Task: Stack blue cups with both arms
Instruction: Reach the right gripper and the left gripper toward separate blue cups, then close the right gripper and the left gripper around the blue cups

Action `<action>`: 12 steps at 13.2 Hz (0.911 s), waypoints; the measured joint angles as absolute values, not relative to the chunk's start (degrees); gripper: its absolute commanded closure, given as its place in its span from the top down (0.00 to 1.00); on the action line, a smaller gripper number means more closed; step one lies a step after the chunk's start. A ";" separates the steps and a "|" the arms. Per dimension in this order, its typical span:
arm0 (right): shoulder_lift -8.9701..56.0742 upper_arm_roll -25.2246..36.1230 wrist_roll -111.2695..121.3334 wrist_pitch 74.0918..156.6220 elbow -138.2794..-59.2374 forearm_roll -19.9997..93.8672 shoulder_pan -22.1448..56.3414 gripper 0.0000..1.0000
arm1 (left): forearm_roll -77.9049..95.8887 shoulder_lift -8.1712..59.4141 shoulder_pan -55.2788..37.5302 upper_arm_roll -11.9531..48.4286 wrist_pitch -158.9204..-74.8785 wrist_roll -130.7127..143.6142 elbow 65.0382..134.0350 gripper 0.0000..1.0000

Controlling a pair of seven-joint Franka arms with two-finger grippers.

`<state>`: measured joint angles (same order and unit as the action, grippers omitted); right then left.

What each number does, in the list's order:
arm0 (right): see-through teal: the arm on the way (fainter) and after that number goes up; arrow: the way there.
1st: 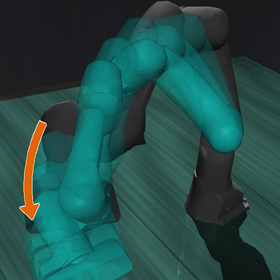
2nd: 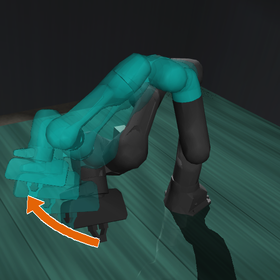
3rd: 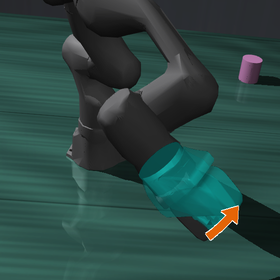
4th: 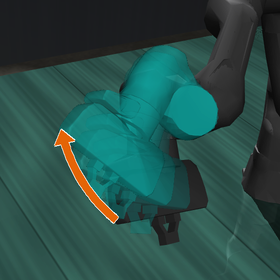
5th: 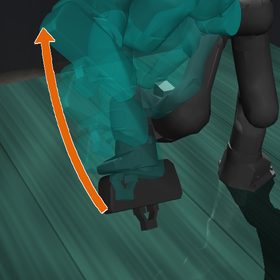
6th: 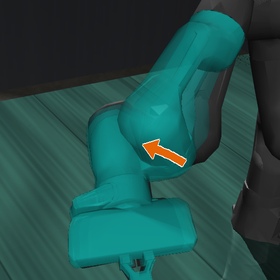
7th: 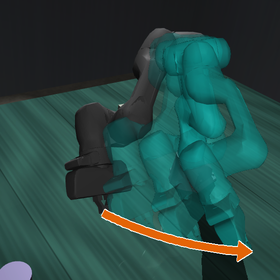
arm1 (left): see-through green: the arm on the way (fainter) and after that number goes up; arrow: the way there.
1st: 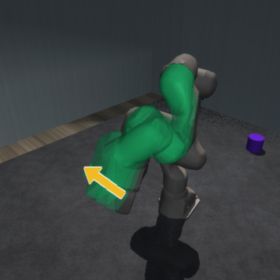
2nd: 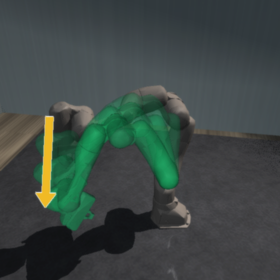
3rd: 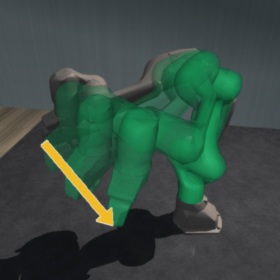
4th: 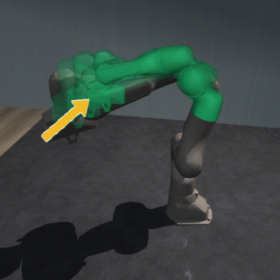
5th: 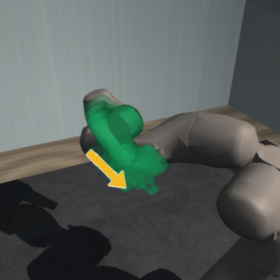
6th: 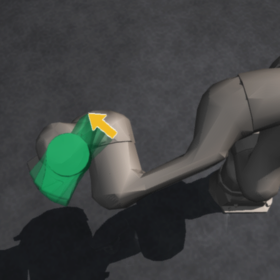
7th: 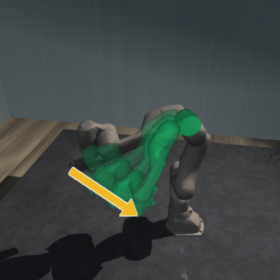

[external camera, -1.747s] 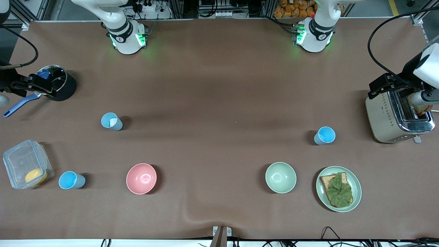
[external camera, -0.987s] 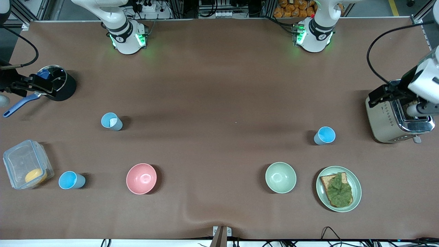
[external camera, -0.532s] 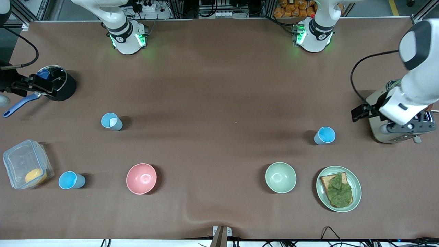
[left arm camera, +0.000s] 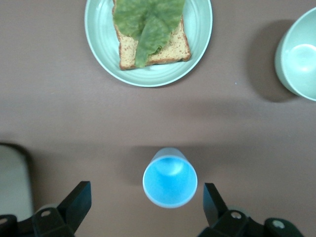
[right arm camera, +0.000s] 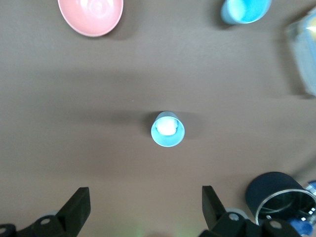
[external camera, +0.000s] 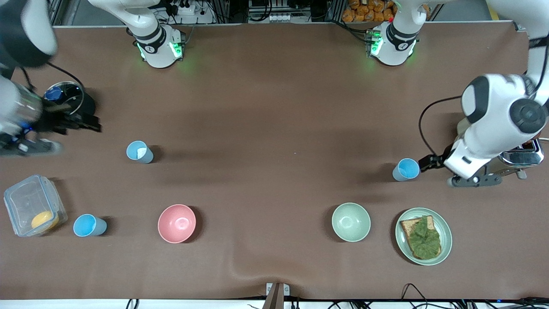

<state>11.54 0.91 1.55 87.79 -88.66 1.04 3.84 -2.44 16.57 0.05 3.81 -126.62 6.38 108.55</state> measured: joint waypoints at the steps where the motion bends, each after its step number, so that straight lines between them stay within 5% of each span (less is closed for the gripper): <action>1: 13.85 0.90 1.54 89.87 -89.00 1.05 4.41 1.00 | -2.44 18.31 0.05 3.82 -128.05 6.38 108.57 1.00; 4: 18.60 0.90 1.54 97.52 -93.35 1.05 5.49 1.00 | -2.44 22.10 0.05 3.84 -130.52 6.38 108.57 1.00; 12: 18.75 0.93 1.60 115.48 -109.94 0.88 6.58 1.00 | -2.44 24.09 0.09 3.84 -130.91 6.38 111.44 1.00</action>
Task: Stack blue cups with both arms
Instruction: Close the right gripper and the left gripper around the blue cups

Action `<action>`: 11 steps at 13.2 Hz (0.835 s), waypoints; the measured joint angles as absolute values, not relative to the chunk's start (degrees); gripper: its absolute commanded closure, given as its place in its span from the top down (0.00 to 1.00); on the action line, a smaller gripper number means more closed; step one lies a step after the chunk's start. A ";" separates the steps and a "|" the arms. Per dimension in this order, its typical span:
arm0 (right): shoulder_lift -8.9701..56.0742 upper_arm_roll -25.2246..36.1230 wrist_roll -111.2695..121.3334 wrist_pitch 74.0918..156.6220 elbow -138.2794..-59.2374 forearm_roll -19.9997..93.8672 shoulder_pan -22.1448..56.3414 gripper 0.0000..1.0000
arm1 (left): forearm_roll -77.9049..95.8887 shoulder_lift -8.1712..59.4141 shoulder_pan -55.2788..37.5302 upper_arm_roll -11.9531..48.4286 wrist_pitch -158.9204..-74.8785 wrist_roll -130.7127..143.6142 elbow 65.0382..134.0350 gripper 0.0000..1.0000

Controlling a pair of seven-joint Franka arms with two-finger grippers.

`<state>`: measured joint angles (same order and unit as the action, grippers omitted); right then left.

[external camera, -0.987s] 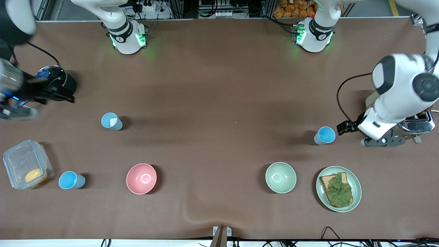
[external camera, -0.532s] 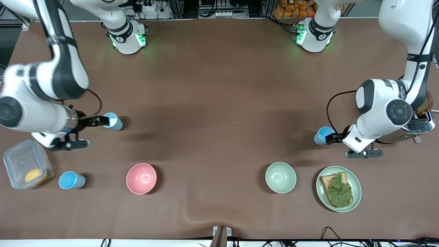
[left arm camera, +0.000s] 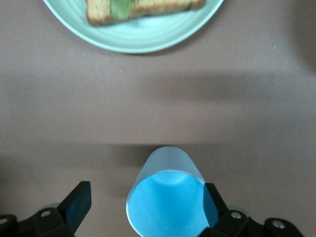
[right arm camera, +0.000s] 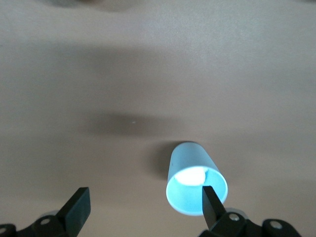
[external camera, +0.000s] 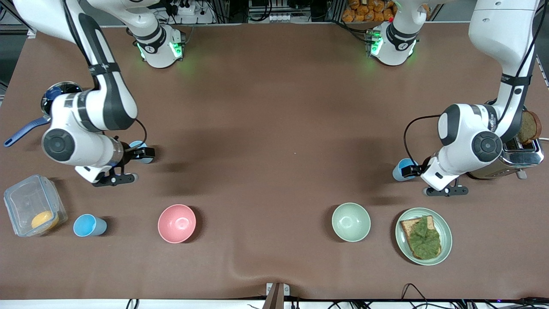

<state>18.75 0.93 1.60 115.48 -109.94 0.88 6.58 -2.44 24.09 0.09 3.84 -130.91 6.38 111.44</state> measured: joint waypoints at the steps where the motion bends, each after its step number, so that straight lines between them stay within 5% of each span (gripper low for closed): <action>1: 18.77 1.08 1.80 118.32 -112.03 0.60 6.56 1.00 | -2.44 24.02 0.19 3.84 -130.96 6.38 112.09 0.99; 2: 18.80 1.23 2.22 120.07 -113.76 0.35 6.50 1.00 | -2.44 23.93 0.31 3.83 -131.02 6.38 112.66 0.93; 4: 18.91 1.36 2.78 121.13 -115.89 0.15 6.38 1.00 | -2.44 23.68 0.63 3.82 -131.20 6.38 113.45 0.46; 6: 19.30 1.40 2.80 121.16 -117.11 0.09 6.25 1.00 | -2.44 23.45 1.04 3.82 -131.31 6.38 113.68 0.09; 7: 19.59 1.40 2.80 121.17 -117.62 0.09 6.20 1.00 | -2.44 23.42 1.07 3.82 -131.33 6.38 113.75 0.00; 9: 20.12 1.41 2.81 121.17 -118.38 0.06 5.97 0.93 | -2.44 23.42 1.04 4.01 -131.36 6.38 113.88 0.00; 11: 20.70 1.41 2.87 121.17 -118.72 0.05 5.76 0.49 | -2.44 23.42 1.03 4.17 -131.38 6.38 113.93 0.00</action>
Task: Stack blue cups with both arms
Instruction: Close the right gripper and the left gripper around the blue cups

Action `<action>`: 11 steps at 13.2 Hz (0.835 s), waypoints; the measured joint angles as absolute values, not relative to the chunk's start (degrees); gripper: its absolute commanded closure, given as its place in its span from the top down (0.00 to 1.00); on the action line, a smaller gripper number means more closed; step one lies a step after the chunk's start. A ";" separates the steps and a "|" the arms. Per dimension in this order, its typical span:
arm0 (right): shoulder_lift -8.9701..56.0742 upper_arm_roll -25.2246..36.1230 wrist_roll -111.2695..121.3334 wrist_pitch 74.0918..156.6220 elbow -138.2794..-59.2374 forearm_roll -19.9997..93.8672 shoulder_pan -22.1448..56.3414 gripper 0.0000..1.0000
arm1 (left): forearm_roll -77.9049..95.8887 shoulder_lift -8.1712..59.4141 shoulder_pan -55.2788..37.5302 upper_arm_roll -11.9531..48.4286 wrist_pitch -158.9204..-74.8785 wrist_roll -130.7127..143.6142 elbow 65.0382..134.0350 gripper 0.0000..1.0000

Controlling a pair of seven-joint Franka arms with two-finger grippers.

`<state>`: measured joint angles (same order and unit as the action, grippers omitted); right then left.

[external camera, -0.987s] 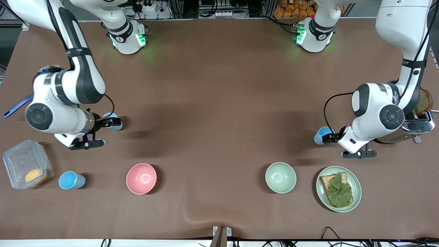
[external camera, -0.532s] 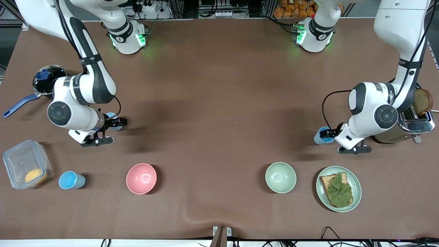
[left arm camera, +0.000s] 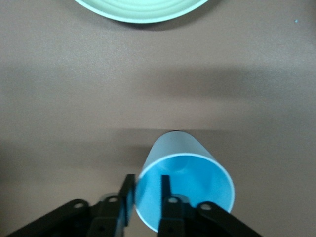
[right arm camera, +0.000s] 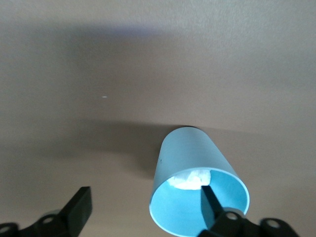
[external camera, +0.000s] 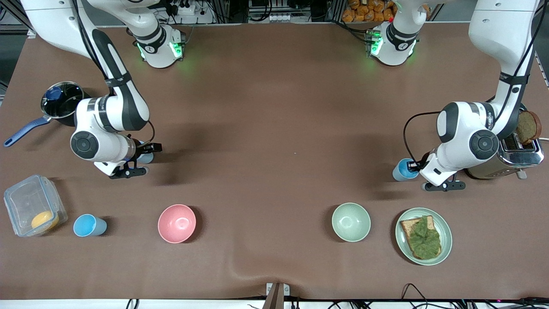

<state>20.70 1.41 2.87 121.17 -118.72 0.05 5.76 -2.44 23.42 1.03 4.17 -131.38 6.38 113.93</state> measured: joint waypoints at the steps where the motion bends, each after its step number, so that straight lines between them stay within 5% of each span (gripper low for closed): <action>1: 21.10 1.39 2.91 121.17 -118.82 0.04 5.76 0.31 | -2.44 23.42 1.03 4.17 -131.38 6.38 113.97 0.00; 3: 21.80 1.29 2.94 121.18 -118.86 0.04 5.80 0.01 | -2.44 23.43 1.03 4.17 -131.42 6.38 113.98 0.00; 11: 21.89 1.08 2.94 118.20 -115.31 -0.02 7.51 0.00 | -2.44 21.46 0.98 6.68 -131.86 6.27 112.65 0.00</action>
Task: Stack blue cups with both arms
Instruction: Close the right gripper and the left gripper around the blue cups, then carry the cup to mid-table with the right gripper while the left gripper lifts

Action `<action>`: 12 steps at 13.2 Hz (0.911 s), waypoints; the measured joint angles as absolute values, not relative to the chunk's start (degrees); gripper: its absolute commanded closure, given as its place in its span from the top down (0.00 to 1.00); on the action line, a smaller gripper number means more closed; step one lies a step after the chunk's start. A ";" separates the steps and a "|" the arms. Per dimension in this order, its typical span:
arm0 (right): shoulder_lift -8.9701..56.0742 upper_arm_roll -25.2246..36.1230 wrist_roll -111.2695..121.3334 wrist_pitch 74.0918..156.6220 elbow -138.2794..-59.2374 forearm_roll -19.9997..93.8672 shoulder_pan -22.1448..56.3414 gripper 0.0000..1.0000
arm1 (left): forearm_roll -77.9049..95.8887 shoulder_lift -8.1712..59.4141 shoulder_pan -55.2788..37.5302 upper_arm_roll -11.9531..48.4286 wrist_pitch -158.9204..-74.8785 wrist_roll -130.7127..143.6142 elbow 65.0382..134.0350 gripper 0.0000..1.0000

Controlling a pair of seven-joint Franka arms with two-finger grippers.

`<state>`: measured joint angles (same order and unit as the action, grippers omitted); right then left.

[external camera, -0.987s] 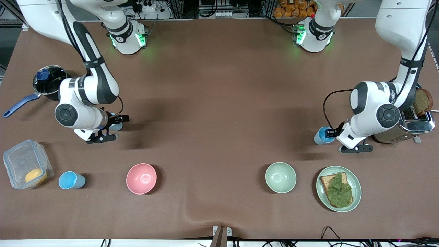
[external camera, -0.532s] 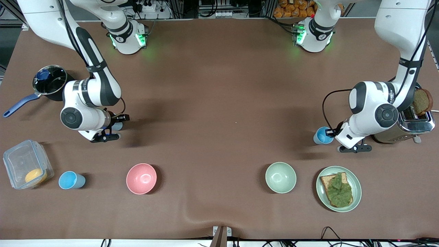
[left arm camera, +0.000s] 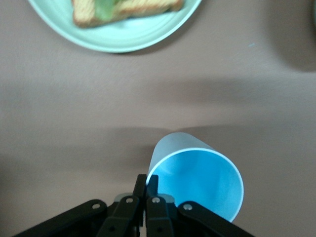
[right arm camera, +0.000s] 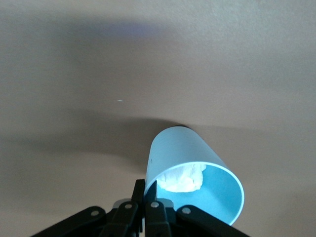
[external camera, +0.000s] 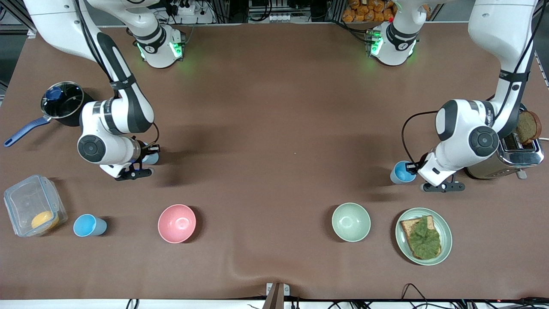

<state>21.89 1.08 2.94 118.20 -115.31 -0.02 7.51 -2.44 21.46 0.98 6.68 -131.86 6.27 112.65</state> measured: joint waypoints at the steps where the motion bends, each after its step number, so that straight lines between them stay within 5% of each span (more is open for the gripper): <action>1: 21.90 1.05 2.93 117.20 -114.48 -0.02 7.86 0.00 | -2.44 21.02 0.96 7.34 -130.91 6.27 112.10 0.00; 6: 21.76 0.67 1.14 110.46 -109.14 0.21 11.47 0.00 | -2.44 19.48 0.94 9.13 -121.90 6.27 106.45 0.00; 12: 21.99 0.23 -10.86 108.83 -101.97 6.60 26.37 0.00 | -0.59 19.14 0.96 10.37 -113.82 6.27 98.68 0.00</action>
